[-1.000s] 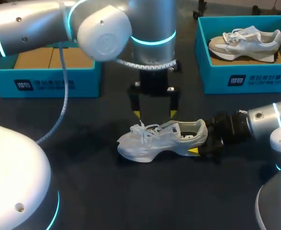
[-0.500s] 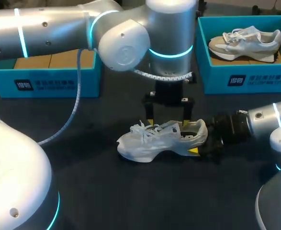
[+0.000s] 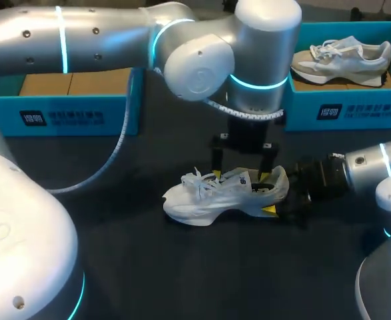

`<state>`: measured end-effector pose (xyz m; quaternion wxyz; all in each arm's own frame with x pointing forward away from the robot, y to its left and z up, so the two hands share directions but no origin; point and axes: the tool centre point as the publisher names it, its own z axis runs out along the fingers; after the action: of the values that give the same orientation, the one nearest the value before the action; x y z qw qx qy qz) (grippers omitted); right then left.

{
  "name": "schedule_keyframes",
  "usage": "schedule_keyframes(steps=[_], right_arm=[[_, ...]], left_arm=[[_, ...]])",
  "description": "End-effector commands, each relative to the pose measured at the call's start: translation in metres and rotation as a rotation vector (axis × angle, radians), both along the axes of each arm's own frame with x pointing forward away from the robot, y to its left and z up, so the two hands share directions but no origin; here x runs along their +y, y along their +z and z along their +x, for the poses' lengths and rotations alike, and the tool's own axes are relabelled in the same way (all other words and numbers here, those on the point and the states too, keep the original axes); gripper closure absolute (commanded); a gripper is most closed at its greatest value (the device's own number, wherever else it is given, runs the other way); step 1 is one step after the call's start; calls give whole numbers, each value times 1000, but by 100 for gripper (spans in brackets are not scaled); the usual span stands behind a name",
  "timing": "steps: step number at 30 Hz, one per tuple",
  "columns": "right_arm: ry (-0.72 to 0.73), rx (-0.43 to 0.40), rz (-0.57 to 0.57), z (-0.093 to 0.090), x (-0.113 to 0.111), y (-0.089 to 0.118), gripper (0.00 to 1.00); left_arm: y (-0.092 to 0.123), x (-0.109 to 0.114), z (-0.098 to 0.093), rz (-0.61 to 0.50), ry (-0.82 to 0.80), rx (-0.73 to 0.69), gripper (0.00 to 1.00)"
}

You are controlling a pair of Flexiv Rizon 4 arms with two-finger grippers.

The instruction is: Take the shoe out of the shoebox, open the shoe tongue, remove and reinsert the insole, then place the shoe into the shoebox

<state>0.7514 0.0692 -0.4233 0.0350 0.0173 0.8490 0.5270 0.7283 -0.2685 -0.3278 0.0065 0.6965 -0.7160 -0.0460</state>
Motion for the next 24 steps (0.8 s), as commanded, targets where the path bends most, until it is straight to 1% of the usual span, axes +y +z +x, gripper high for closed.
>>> schedule_keyframes(steps=[1, 5, 15, 24], right_arm=[[-2, -1, -4, 0, 2, 0, 100], [-2, -1, -4, 0, 2, 0, 100], [-2, -1, -4, 0, 2, 0, 100], [-2, -1, -4, 0, 2, 0, 100]], left_arm=[[-9, -8, 0, 29, 7, 8, 0], [-14, -7, 0, 50, 12, 8, 0], [-21, 7, 3, 132, 35, -19, 0], [-13, 22, 1, 184, 28, -39, 0]])
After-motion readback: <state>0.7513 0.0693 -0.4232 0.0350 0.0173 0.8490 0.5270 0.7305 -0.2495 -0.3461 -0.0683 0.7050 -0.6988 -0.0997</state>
